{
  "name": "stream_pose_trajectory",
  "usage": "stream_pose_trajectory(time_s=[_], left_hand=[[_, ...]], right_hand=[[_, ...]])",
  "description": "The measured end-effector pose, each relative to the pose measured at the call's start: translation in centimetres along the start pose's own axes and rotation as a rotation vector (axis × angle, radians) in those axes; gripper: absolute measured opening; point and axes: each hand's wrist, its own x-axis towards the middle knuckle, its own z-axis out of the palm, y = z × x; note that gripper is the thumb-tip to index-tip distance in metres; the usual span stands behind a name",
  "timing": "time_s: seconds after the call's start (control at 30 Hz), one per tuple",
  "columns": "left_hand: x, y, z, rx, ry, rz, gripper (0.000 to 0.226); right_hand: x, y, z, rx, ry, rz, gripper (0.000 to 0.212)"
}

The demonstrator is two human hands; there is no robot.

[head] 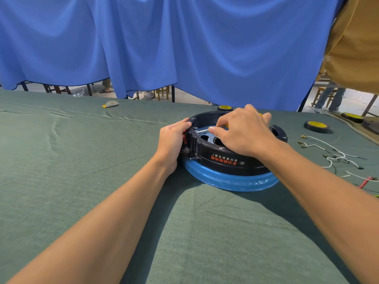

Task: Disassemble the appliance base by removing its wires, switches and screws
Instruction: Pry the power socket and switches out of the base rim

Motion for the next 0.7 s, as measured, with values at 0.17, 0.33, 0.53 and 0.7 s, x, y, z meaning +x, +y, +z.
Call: stream_pose_trajectory(time_s=[0.17,0.33,0.53,0.7], left_hand=[[0.2,-0.2,0.0,0.021,0.013,0.007,0.032],[0.0,0.0,0.2,0.042,0.032,0.014,0.026],[0.2,0.0,-0.2,0.083,0.014,0.038,0.03],[0.3,-0.2,-0.1,0.147,0.007,0.086,0.034]], right_hand=[[0.2,0.1,-0.2,0.014,-0.06,-0.017,0.031],[-0.5,-0.4,-0.6,-0.064,-0.005,0.006,0.035],[-1.9,0.8,0.0,-0.063,0.561,0.269,0.039],[-1.0,2.2,-0.5,0.025,0.728,0.224,0.045]])
